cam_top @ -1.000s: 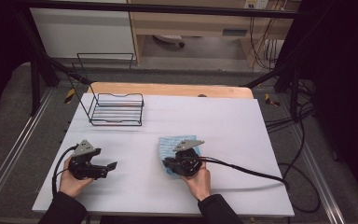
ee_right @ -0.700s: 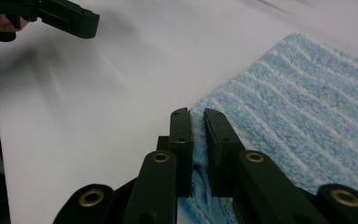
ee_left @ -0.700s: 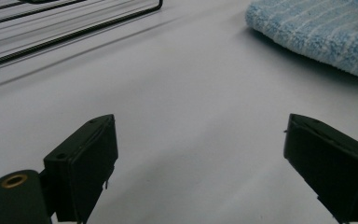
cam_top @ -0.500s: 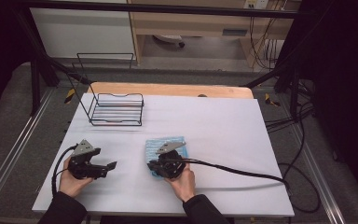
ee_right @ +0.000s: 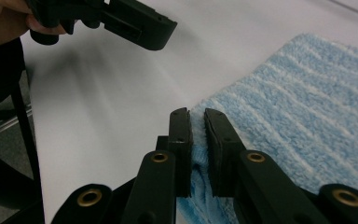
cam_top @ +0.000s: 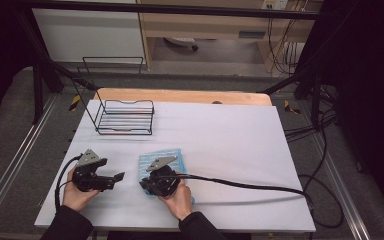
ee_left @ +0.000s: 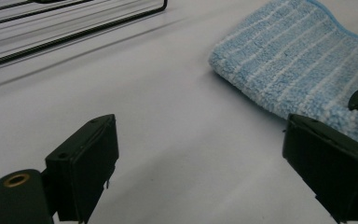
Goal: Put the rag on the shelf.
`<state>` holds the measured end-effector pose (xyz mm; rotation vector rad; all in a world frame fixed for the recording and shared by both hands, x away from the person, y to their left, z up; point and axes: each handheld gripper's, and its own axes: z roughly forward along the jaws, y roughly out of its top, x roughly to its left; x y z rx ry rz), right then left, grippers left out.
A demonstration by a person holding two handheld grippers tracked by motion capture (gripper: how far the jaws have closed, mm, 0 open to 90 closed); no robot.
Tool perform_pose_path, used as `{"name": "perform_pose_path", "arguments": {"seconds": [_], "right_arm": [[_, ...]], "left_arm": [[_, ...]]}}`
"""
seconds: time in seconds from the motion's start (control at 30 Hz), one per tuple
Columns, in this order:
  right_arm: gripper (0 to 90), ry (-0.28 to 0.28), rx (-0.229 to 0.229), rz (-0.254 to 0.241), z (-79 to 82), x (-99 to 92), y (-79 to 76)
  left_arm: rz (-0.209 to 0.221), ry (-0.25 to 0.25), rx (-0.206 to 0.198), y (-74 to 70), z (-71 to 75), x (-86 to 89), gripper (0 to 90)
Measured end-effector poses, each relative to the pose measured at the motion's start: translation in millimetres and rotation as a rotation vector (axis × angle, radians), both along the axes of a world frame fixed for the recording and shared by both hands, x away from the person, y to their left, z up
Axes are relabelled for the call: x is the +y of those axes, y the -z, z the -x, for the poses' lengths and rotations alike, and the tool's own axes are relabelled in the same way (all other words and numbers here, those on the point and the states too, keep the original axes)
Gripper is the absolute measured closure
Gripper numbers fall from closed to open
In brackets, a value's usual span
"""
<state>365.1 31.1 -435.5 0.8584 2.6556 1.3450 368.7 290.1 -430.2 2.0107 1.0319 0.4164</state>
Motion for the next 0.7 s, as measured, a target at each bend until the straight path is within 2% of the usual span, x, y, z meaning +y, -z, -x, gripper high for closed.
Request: {"name": "perform_pose_path", "arguments": {"seconds": [0.1, 0.13, 0.2, 0.33, 0.4, 0.43, 0.5, 0.53, 0.57, 0.6, 0.7], "right_arm": [[68.7, -0.021, 0.012, -0.002, -0.1, -0.2, 1.3], [68.7, -0.021, 0.012, -0.002, -0.1, -0.2, 1.3], [56.4, -0.016, 0.007, -0.01, 1.2, -3.6, -6.1], [44.2, 0.011, -0.058, 0.002, 0.5, -17.6, -22.9], [42.7, 0.022, -0.068, -0.003, -1.1, -23.8, -26.9], [40.0, 0.062, -0.086, -0.005, -6.8, -40.5, -33.5], [38.8, 0.093, -0.091, 0.002, -12.0, -55.5, -35.7], [38.8, 0.114, -0.091, 0.01, -15.0, -64.0, -35.7], [38.8, 0.114, -0.091, 0.01, -15.0, -64.0, -35.7], [39.8, 0.14, -0.08, 0.024, -20.2, -81.1, -33.0], [41.7, 0.158, -0.071, 0.044, -21.8, -92.3, -27.8]], "left_arm": [[-0.001, -0.001, 0.007, -0.4, 0.0, 0.5, 10.8], [0.001, -0.004, 0.009, -0.5, 0.0, 0.6, 10.8], [0.005, -0.005, 0.014, -1.2, 0.4, 0.4, 11.2], [0.023, -0.008, 0.019, -4.8, 3.3, -3.3, 12.1], [0.039, -0.002, 0.026, -7.5, 5.4, -8.8, 12.8], [0.045, 0.0, 0.028, -8.7, 6.4, -11.7, 14.0], [0.059, 0.003, 0.041, -11.2, 9.0, -21.4, 16.3], [0.059, 0.003, 0.041, -11.2, 9.0, -21.4, 17.5], [0.062, 0.006, 0.048, -11.4, 9.6, -25.6, 17.5], [0.066, 0.006, 0.064, -11.3, 10.5, -31.5, 20.4], [0.06, 0.013, 0.104, -10.3, 12.4, -47.6, 24.0]]}}
